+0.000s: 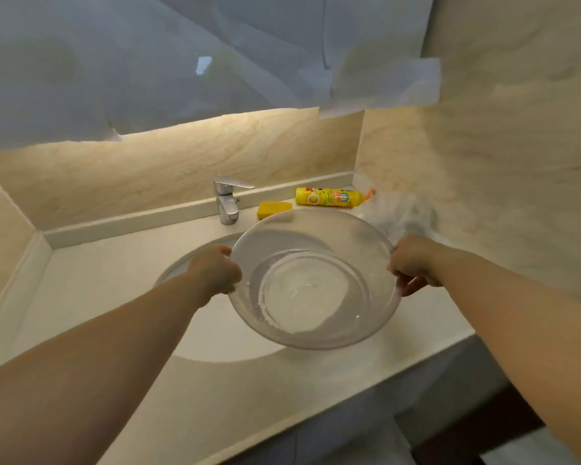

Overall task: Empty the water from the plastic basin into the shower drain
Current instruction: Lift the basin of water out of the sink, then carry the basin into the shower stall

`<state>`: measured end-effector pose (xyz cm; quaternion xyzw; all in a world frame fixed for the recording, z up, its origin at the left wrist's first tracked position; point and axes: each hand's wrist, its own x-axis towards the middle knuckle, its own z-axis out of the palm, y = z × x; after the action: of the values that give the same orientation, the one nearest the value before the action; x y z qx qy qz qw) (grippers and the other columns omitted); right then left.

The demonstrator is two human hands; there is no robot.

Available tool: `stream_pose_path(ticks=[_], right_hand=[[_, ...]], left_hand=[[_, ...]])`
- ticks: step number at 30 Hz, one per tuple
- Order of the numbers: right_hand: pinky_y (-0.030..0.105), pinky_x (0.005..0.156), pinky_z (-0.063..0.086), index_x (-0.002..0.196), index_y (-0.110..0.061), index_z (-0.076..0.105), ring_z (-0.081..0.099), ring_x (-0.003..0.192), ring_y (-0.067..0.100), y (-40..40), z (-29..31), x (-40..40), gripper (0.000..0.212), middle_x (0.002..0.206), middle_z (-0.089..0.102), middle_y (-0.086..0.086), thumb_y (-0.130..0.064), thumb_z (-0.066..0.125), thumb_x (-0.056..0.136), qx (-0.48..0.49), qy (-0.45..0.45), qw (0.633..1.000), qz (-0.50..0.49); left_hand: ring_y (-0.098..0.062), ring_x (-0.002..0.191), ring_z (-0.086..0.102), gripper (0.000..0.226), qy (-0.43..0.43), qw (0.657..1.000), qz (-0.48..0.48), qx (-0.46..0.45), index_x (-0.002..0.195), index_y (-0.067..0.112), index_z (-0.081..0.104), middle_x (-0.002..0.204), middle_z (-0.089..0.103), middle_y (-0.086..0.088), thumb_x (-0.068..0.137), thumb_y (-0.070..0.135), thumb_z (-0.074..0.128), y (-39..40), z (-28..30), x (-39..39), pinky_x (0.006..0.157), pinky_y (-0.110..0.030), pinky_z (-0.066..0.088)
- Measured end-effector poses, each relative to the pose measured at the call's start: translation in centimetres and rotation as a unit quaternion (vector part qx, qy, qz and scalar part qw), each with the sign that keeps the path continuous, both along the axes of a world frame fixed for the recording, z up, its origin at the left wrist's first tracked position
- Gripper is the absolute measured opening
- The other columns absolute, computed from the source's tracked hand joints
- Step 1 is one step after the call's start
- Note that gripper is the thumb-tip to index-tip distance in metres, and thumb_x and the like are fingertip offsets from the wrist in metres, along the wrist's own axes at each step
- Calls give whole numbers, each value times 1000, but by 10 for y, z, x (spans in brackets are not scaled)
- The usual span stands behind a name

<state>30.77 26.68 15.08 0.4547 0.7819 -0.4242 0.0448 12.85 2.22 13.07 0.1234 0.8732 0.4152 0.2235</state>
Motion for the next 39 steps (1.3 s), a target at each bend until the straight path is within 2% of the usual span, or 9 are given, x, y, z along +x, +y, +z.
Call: stream_pose_path(ticks=[4,5,8,14,19,23,28,35,39], right_hand=[[36,47,54,93,6,52,53,51,27,8,2,28,13,67,52,18,12,40,91,-30,-27,999,-17],[35,44,53,87,5,51,53,50,27,13,13,120,13,66,51,17,12,41,91,-10,-10,997,-80],[29,36,51,75,1,48,51,50,25,17,2,150,20,67,49,16,10,42,93,-1,-14,994,-104],[25,32,49,83,4,59,59,43,22,26,0,234,15,67,58,17,9,47,92,-14,-25,991,-133],[31,41,56,86,3,60,63,52,27,29,-6,361,13,72,63,18,5,48,91,-13,-47,983,-176],[32,44,57,78,2,60,63,51,27,25,-10,446,17,63,62,17,9,48,87,-17,-61,974,-219],[29,39,54,77,4,58,58,48,26,27,-15,532,18,62,59,18,11,45,87,-8,-76,957,-281],[28,38,45,78,6,57,54,45,26,56,-31,627,18,63,55,21,13,43,87,30,-63,913,-402],[35,48,45,85,8,58,54,55,28,85,-36,654,16,71,57,23,13,43,86,37,-35,895,-442]], left_hand=[[-21,77,62,59,-2,999,-30,-22,133,12,51,110,61,-13,78,-3,66,13,7,16,69,-31,58],[-21,77,62,59,-10,996,-91,-14,134,12,50,111,61,-13,79,-2,66,50,9,76,68,-30,57],[-23,78,62,59,-11,994,-104,-5,135,10,49,110,58,-14,80,-4,64,61,7,95,79,-37,59],[-26,71,61,59,1,988,-153,-15,134,6,50,105,56,-16,77,-5,61,88,-1,165,57,-31,55],[-30,71,61,54,2,978,-207,-19,129,3,54,101,58,-17,75,-6,55,115,-12,269,73,-40,60],[-30,65,62,33,19,967,-253,-38,102,4,63,76,62,-17,71,-5,56,132,-18,346,66,-39,58],[-35,85,68,31,30,942,-332,-45,95,0,67,91,68,-20,67,-6,54,168,-24,423,74,-50,61],[-30,80,69,30,54,912,-403,-52,90,10,68,86,69,-12,65,-1,55,254,-43,503,68,-40,63],[-26,60,62,24,35,907,-419,-19,82,11,67,70,65,-7,66,0,53,312,-54,531,50,-27,55]])
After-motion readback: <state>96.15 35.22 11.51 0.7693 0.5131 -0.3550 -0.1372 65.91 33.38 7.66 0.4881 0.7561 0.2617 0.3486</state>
